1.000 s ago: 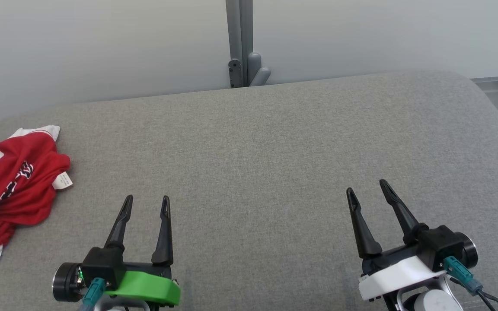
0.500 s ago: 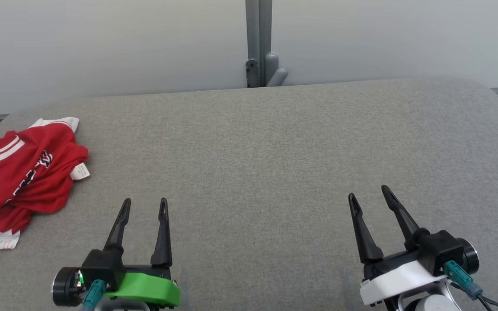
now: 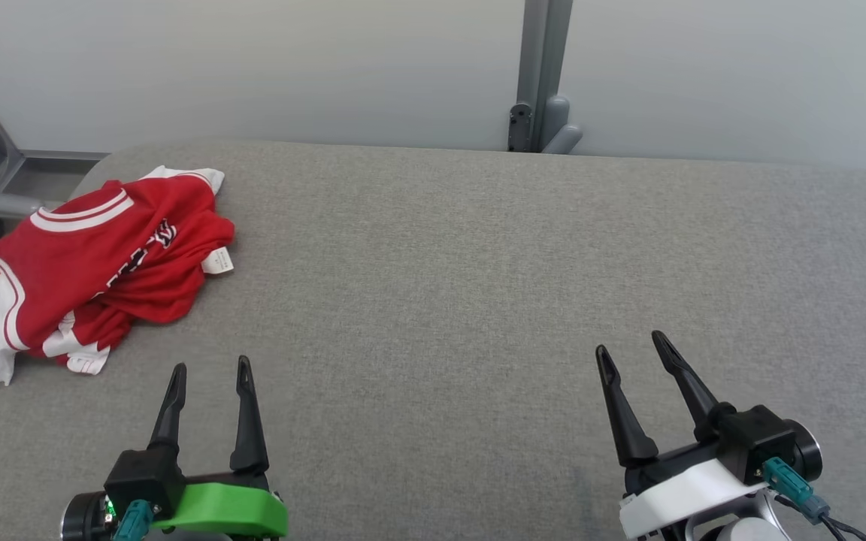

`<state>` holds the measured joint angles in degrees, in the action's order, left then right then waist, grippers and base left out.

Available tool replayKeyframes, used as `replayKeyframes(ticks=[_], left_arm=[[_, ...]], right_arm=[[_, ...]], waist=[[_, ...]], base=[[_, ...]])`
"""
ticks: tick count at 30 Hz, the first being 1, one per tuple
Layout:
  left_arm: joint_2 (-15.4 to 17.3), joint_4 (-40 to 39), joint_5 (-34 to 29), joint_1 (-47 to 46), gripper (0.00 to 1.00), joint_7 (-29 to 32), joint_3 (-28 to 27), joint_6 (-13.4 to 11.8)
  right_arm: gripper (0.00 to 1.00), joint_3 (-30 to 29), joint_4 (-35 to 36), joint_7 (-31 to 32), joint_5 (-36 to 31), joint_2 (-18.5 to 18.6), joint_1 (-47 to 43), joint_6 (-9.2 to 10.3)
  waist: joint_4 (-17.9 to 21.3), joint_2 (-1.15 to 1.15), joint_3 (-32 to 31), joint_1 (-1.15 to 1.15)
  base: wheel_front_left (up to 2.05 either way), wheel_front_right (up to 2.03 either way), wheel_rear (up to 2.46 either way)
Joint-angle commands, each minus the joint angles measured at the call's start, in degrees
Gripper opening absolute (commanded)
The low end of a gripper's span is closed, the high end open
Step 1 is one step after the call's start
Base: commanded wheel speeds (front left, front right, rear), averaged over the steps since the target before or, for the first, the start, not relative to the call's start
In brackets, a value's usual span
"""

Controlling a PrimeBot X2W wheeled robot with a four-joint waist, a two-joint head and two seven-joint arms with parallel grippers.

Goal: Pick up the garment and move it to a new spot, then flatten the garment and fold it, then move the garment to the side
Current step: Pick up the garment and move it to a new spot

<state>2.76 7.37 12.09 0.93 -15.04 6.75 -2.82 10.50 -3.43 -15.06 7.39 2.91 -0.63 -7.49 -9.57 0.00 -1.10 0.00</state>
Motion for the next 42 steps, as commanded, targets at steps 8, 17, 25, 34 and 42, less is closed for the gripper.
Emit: replayKeyframes(ticks=[8,17,25,34,42], left_arm=[[0.2,-0.9,0.5,1.0,1.00,-0.1,-0.5,-0.7],[0.2,-1.3,0.7,1.3,1.00,-0.1,-0.6,-1.3],[0.2,-1.9,0.8,1.2,1.00,-0.1,-0.9,-1.3],[0.2,-2.3,1.1,-0.9,1.00,-0.1,-1.5,-1.7],[0.2,-1.5,3.1,-7.7,1.00,-0.1,-3.3,-2.6]], right_arm=[[1.00,-0.1,-0.2,-0.2,0.4,0.1,-0.9,0.00],[1.00,0.2,0.0,-0.2,0.7,0.1,-0.8,0.00],[1.00,0.5,0.3,-0.2,1.4,0.1,-0.8,0.00],[1.00,-0.1,0.7,-0.2,2.7,0.5,0.1,0.00],[1.00,-0.6,2.1,-0.2,2.6,2.3,2.6,0.00]], waist=[[-5.2,0.00,0.0,0.00],[-8.4,0.00,0.2,0.00],[-9.7,0.00,0.7,0.00],[-9.2,0.00,2.6,0.00],[-8.4,0.00,8.9,0.00]], base=[[0.00,0.00,0.00],[0.00,0.00,0.00],[0.00,0.00,0.00],[0.00,0.00,0.00],[0.00,0.00,0.00]])
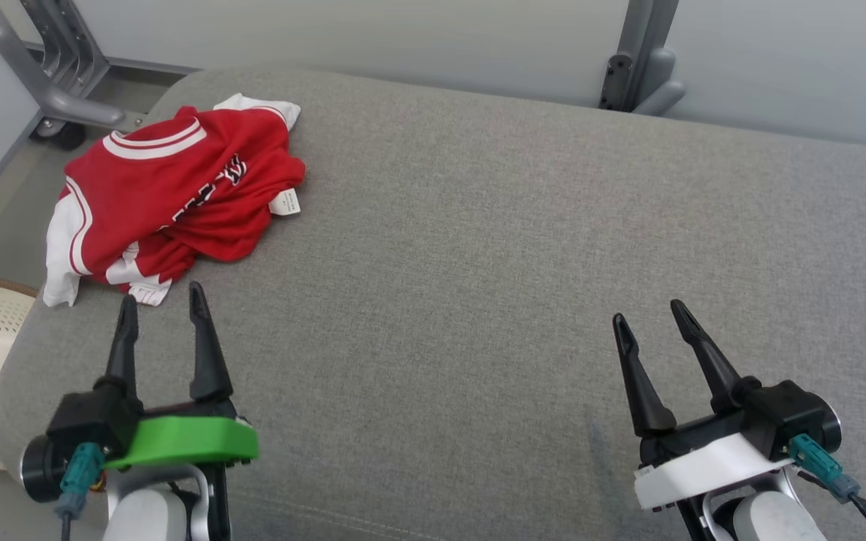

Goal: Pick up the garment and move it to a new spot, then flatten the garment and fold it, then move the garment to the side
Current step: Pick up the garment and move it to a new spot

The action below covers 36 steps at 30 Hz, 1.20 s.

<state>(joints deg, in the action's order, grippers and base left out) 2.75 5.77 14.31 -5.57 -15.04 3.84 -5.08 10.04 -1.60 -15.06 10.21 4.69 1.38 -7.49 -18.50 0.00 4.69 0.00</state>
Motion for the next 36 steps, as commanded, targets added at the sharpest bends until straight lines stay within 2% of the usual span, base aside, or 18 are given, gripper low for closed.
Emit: replayKeyframes(ticks=[1,9,13,16,20,26,31,33,36], left_arm=[[0.2,0.1,1.4,-2.4,1.00,-0.1,-1.0,-0.6],[0.2,4.3,2.9,-11.8,1.00,-0.1,-5.0,-0.7],[0.6,10.5,1.4,-18.7,1.00,-0.1,-7.8,0.1],[2.3,15.9,1.1,-24.2,1.00,-0.1,-10.0,0.1],[4.4,23.7,0.7,-32.6,1.00,0.7,-9.9,0.6],[6.9,34.7,2.0,-45.0,1.00,7.0,-9.9,0.3],[8.6,43.2,2.7,-52.4,1.00,11.8,-9.8,0.9],[9.0,46.2,3.0,-54.9,1.00,13.9,-9.8,0.4],[10.0,50.6,2.5,-57.7,1.00,17.3,-9.6,-1.9]], right_arm=[[1.00,-0.1,0.4,-0.2,-0.3,0.9,1.2,0.00],[1.00,0.0,1.0,-0.2,0.1,3.5,3.9,0.00],[1.00,0.2,1.1,-0.2,0.6,4.7,5.1,0.00],[1.00,0.4,1.3,-0.2,1.1,5.7,6.1,0.00],[1.00,0.1,1.7,-0.2,1.5,7.0,7.4,0.00],[1.00,0.0,2.5,-0.2,1.7,8.7,8.7,0.00],[1.00,0.3,2.6,-0.2,2.2,9.4,9.3,0.00],[1.00,0.2,2.7,-0.2,2.3,9.8,9.5,0.00],[1.00,0.3,3.0,-0.2,2.3,10.3,9.9,0.00]], waist=[[0.7,0.00,4.3,0.00],[1.5,0.00,11.3,0.00],[2.3,0.00,14.4,0.00],[3.2,0.00,16.6,0.00],[3.9,0.00,19.6,0.00],[4.7,0.00,23.4,0.00],[5.5,0.00,25.3,0.00],[5.6,0.00,26.0,0.00],[5.7,0.00,26.9,0.00]], base=[[0.00,0.00,0.00],[0.00,0.00,0.00],[0.00,0.00,0.00],[0.00,0.00,0.00],[0.00,0.00,0.00],[0.00,0.00,0.00],[0.00,0.00,0.00],[0.00,0.00,0.00],[0.00,0.00,0.00]])
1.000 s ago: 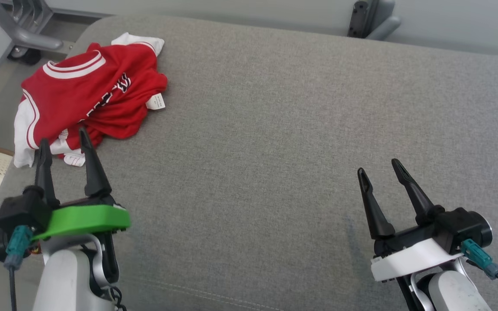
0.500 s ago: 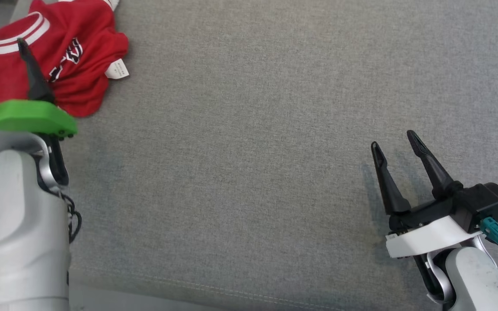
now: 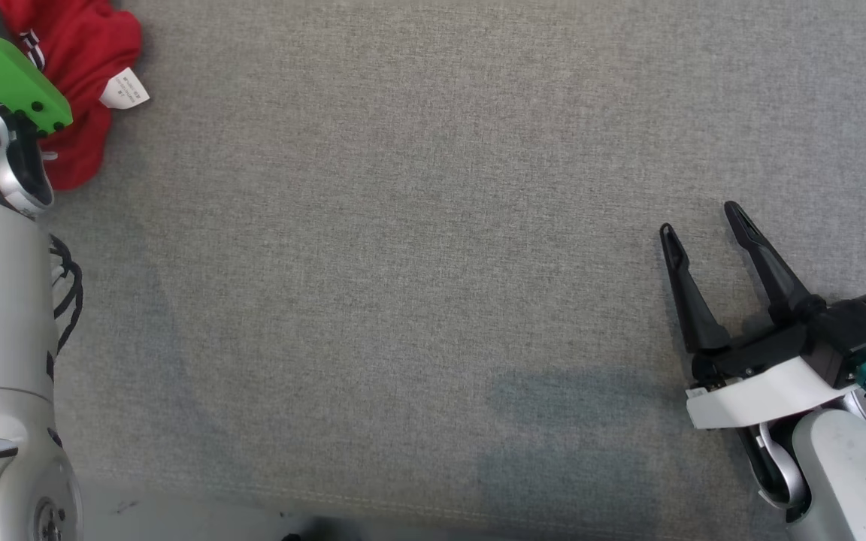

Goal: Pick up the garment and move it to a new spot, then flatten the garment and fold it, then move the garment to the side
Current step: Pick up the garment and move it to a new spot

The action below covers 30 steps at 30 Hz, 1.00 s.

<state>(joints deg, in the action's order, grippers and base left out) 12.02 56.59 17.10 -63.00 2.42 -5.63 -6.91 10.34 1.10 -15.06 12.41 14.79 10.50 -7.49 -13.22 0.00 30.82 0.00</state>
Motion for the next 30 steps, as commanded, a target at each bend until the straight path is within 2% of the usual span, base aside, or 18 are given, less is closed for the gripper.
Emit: replayKeyframes(ticks=[1,5,12,16,19,20,21,24,30], left_arm=[[1.0,1.2,-0.8,-1.2,1.00,0.8,0.3,-0.6],[1.2,5.9,-1.3,-3.9,1.00,4.8,1.3,-1.8],[1.4,11.1,-1.0,-5.5,1.00,8.3,2.2,-1.4],[1.5,12.4,-1.0,-5.3,1.00,8.4,2.7,-0.6],[1.8,12.5,-0.5,-5.0,1.00,6.1,2.5,-0.3],[2.0,12.1,0.1,-4.8,0.27,4.6,2.0,-0.1],[2.0,12.0,0.3,-4.4,0.00,3.5,1.8,0.2],[1.4,12.0,2.4,-3.5,0.00,0.7,0.7,2.9],[2.0,11.1,3.0,-2.2,0.00,-7.1,0.6,4.8]], right_arm=[[1.00,0.0,0.4,-0.2,0.1,0.3,0.8,0.00],[1.00,0.2,0.4,-0.2,0.3,0.9,1.4,0.01],[1.00,0.7,0.2,-0.1,0.5,1.4,2.2,0.01],[1.00,0.9,0.0,-0.1,0.7,1.4,2.4,0.01],[1.00,1.2,-0.2,-0.1,0.8,1.2,2.5,0.01],[1.00,1.3,-0.2,-0.1,0.8,1.1,2.5,0.01],[1.00,1.3,-0.2,-0.1,0.9,0.9,2.5,0.01],[1.00,1.3,-0.3,-0.1,0.9,0.6,2.3,0.01],[1.00,1.9,-1.0,-0.1,1.0,-0.1,1.8,0.01]], waist=[[0.5,0.00,1.1,0.00],[0.8,0.00,2.2,0.00],[1.2,0.00,3.2,0.00],[1.3,0.00,3.2,0.00],[1.4,0.00,3.0,0.00],[1.4,0.00,2.9,0.00],[1.5,0.00,2.7,0.00],[1.4,0.00,2.0,0.00],[1.1,0.00,-0.6,0.00]], base=[[0.00,0.00,0.00],[0.00,0.00,0.00],[0.00,0.00,0.00],[0.00,0.00,0.00],[0.00,0.00,0.00],[0.00,0.00,0.00],[0.00,0.00,0.00],[0.00,0.00,0.00],[0.00,0.00,0.00]])
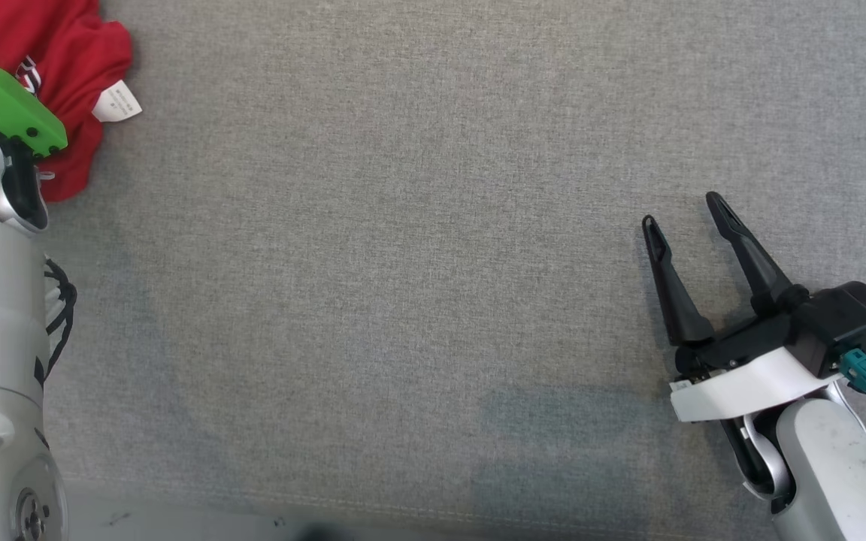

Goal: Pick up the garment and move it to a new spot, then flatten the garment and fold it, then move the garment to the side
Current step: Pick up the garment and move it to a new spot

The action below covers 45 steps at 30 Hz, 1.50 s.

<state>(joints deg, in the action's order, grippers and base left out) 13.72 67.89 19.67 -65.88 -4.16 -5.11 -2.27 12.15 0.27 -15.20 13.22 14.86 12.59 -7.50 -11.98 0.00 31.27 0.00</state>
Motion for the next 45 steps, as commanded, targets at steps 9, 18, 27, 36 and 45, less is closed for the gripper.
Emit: replayKeyframes(ticks=[9,18,27,36,45], left_arm=[[2.1,-3.2,-0.6,0.5,0.00,-8.6,1.4,3.2],[3.3,-11.0,-2.4,-0.2,0.00,-9.8,4.4,5.4],[2.4,-22.4,-2.7,2.3,0.00,-4.4,7.2,6.5],[1.0,-35.7,-2.1,6.3,0.00,3.6,9.3,5.6],[-2.1,-47.8,-0.6,10.7,0.00,10.5,11.9,4.6]], right_arm=[[1.00,1.4,-1.6,0.0,0.8,-1.9,-1.1,0.02],[1.00,1.8,-3.3,0.0,1.4,-5.9,-3.3,0.02],[1.00,1.7,-4.2,0.0,1.8,-8.9,-5.2,0.02],[1.00,1.7,-4.5,0.0,1.7,-10.3,-6.5,0.02],[1.00,1.5,-4.8,0.0,2.0,-11.1,-6.6,0.02]], waist=[[0.8,0.00,-6.7,0.00],[4.2,0.00,-15.0,0.00],[10.1,0.00,-20.9,0.00],[16.7,0.00,-23.4,0.00],[24.4,0.00,-24.3,0.00]], base=[[0.00,0.00,0.00],[0.00,0.00,0.00],[0.00,0.00,0.00],[0.00,0.00,0.00],[0.00,0.00,0.00]])
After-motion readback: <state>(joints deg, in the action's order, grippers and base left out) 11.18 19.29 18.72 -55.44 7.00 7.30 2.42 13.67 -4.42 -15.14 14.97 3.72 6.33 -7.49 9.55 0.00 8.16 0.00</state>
